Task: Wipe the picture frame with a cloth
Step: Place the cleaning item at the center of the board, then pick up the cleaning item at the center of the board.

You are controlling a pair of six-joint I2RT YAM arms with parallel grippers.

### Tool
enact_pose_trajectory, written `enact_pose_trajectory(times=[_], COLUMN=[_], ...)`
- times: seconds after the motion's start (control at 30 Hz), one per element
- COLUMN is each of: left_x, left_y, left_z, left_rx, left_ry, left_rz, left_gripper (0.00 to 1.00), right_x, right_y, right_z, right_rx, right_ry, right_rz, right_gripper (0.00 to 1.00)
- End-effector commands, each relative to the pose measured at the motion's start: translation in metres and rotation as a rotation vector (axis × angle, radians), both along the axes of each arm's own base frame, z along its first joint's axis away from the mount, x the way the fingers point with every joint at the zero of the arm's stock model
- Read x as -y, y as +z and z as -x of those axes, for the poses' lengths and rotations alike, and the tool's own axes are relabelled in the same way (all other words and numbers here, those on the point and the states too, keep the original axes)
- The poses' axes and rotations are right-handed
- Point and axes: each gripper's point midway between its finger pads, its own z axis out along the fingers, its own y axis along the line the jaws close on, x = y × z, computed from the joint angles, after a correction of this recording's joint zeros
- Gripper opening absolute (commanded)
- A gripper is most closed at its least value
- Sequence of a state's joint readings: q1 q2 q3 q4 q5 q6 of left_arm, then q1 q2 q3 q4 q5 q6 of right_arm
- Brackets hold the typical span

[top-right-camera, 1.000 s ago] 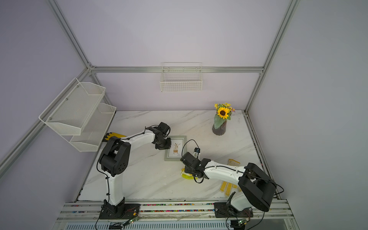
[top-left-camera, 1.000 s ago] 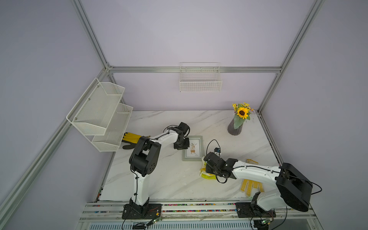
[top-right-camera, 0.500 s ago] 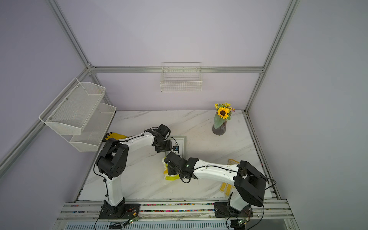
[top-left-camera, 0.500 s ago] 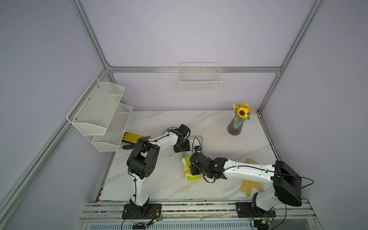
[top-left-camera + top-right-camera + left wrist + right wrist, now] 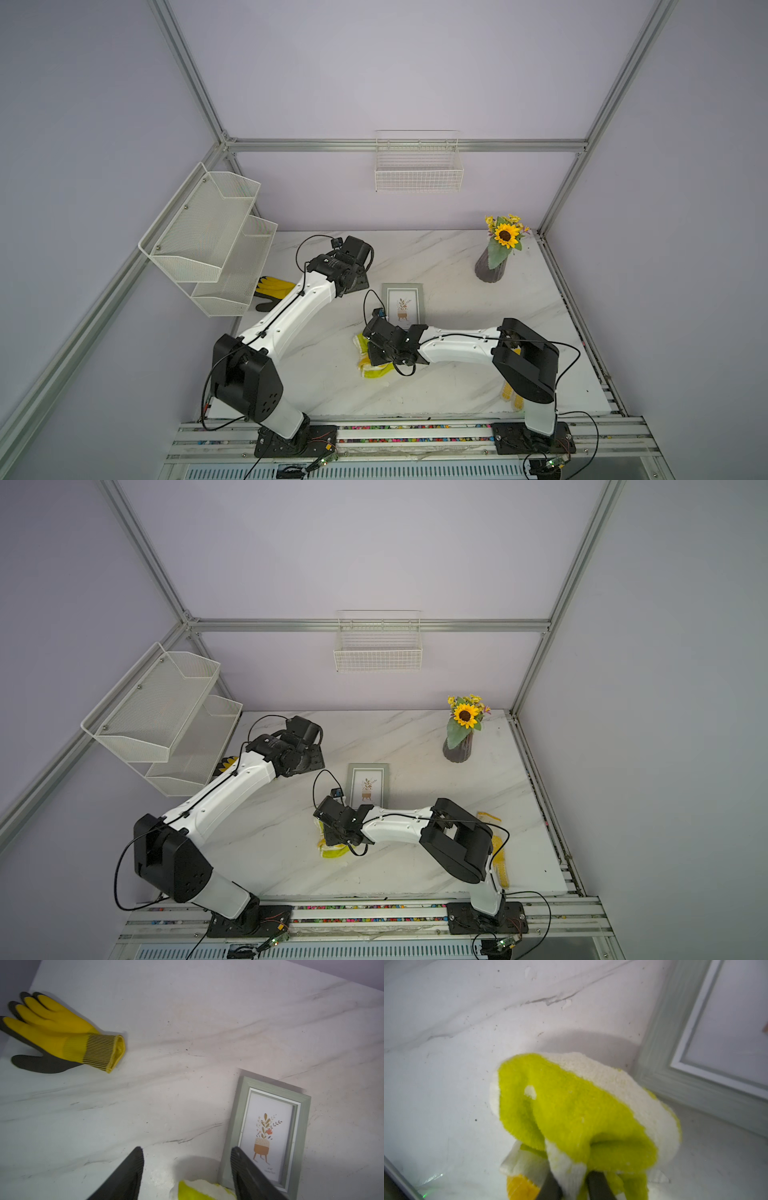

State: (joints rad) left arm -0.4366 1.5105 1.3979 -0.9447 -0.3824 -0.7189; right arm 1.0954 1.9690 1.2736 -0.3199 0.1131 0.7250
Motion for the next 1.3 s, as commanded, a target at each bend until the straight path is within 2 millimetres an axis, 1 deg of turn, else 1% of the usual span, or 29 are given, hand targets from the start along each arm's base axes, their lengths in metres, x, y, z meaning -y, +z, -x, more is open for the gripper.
enact_pose_trajectory(times=[0.0,0.03,0.1,0.23,0.33,0.4,0.43,0.47,0.53,0.6,0.67,0.7,0.73,0.77,0.87,0.93,1.0,1.03,1.07,1.1,1.13,1.17,1.2,1.27], left_x=[-0.036,-0.039,-0.038,-0.029,-0.025,-0.027,-0.029,-0.031,-0.034,-0.037,-0.037,-0.035,-0.034,-0.032,-0.027,-0.022,-0.010,-0.003,0.009,0.025,0.041,0.054,0.064,0.079], left_y=[0.005,0.004,0.001,-0.006,-0.005,-0.002,0.000,0.002,0.009,0.017,0.024,0.028,0.030,0.033,0.042,0.050,0.058,0.061,0.066,0.073,0.080,0.086,0.092,0.097], left_z=[0.037,0.043,0.052,0.061,0.066,0.068,0.069,0.069,0.070,0.070,0.069,0.069,0.069,0.069,0.072,0.075,0.079,0.080,0.082,0.084,0.087,0.090,0.092,0.095], left_rx=[0.000,0.005,0.008,-0.009,-0.014,-0.004,0.005,0.014,0.038,0.060,0.073,0.079,0.082,0.085,0.107,0.132,0.165,0.178,0.199,0.224,0.251,0.271,0.291,0.313], left_ry=[0.082,0.085,0.074,0.037,0.013,0.017,0.021,0.029,0.031,0.038,0.033,0.022,0.015,0.006,-0.010,-0.041,-0.111,-0.145,-0.204,-0.276,-0.344,-0.404,-0.445,-0.502], left_rz=[-0.056,-0.043,-0.003,0.065,0.084,0.083,0.082,0.079,0.073,0.067,0.073,0.083,0.093,0.106,0.152,0.189,0.248,0.287,0.350,0.432,0.518,0.588,0.653,0.747], left_gripper=[0.70,0.70,0.70,0.70,0.69,0.69,0.69,0.69,0.69,0.71,0.71,0.71,0.71,0.71,0.72,0.75,0.78,0.80,0.82,0.83,0.88,0.90,0.91,0.95], right_x=[-0.003,-0.005,-0.006,-0.005,-0.004,-0.001,0.000,0.003,0.012,0.022,0.027,0.029,0.029,0.027,0.017,0.020,0.025,0.028,0.035,0.042,0.051,0.059,0.066,0.070], right_y=[-0.008,-0.005,0.001,0.006,-0.007,-0.025,-0.033,-0.041,-0.055,-0.062,-0.058,-0.052,-0.043,-0.028,0.027,0.063,0.103,0.121,0.142,0.161,0.174,0.185,0.191,0.199], right_z=[0.003,0.002,0.002,-0.001,0.002,0.007,0.010,0.012,0.016,0.022,0.026,0.027,0.027,0.026,0.028,0.029,0.029,0.027,0.022,0.016,0.008,0.001,-0.007,-0.016], right_rx=[-0.006,0.000,0.016,0.031,0.002,-0.038,-0.055,-0.076,-0.104,-0.124,-0.128,-0.120,-0.104,-0.080,-0.008,0.040,0.097,0.127,0.164,0.193,0.217,0.239,0.249,0.269], right_ry=[0.017,0.022,0.023,0.024,0.053,0.075,0.084,0.088,0.088,0.074,0.061,0.055,0.053,0.055,0.082,0.093,0.098,0.096,0.082,0.062,0.043,0.027,0.012,0.007], right_rz=[0.012,-0.003,-0.032,-0.025,0.034,0.092,0.117,0.150,0.211,0.233,0.211,0.190,0.161,0.110,-0.072,-0.144,-0.217,-0.250,-0.286,-0.320,-0.345,-0.365,-0.379,-0.396], right_gripper=[0.44,0.49,0.54,0.55,0.58,0.57,0.55,0.50,0.35,0.19,0.06,0.00,0.00,0.00,0.00,0.00,0.00,0.00,0.00,0.00,0.00,0.00,0.00,0.00])
